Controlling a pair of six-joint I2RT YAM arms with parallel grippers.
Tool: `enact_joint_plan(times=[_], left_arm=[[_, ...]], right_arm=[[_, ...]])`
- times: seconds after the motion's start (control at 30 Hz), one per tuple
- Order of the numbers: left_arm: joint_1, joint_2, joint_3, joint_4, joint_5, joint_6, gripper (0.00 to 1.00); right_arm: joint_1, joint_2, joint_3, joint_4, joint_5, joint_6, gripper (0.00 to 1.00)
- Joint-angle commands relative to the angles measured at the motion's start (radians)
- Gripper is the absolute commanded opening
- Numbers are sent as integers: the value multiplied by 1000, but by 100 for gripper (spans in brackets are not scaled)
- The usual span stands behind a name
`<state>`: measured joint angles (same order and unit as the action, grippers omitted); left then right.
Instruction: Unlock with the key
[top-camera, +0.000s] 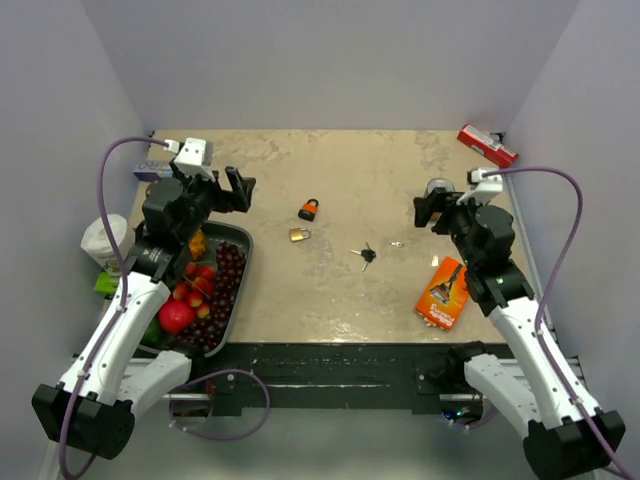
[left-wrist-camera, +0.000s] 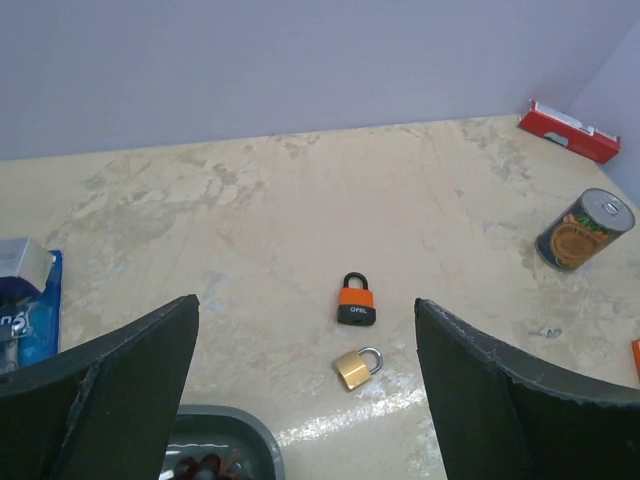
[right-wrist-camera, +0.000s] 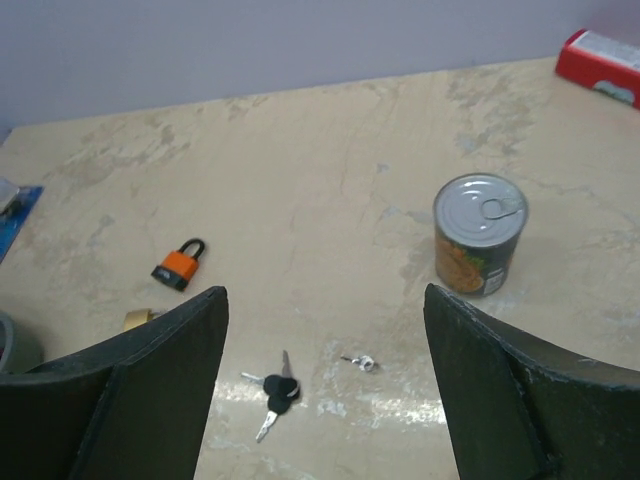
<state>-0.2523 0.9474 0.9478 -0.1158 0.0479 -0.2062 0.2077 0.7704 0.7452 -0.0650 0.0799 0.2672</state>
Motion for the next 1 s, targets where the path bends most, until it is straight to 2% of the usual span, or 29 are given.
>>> enact_joint_plan(times=[0.0,0.03,0.1,0.2,0.3,0.4,0.57,0.8,0.97], left_arm=[[-11,14,-10,154,55,-16,93],[-11,11,-38,180,59,-19,93],[-8,14,-83,202,61,-25,94],[-8,36,-96,174,56,-45,96],[-8,73,-93,168,116,-71,96],[-8,114,-89,160,165,-99,96],[-10,152,-86,143,202,-110,96],[-10,168,-78,133,211,-108,96],[-10,159,-72,123,216,-104,96]], right_arm=[[176,88,68,-64,21,-14,82],[227,140,78,-82,96,-13,82],[357,197,85,-94,139,9,82],[464,280,57,-75,178,72,81],[505,354,63,-79,202,98,80],[518,443,115,-171,253,98,79],[506,530,115,-193,303,86,75],[380,656,103,-121,195,67,67],[375,710,112,-70,120,30,64]])
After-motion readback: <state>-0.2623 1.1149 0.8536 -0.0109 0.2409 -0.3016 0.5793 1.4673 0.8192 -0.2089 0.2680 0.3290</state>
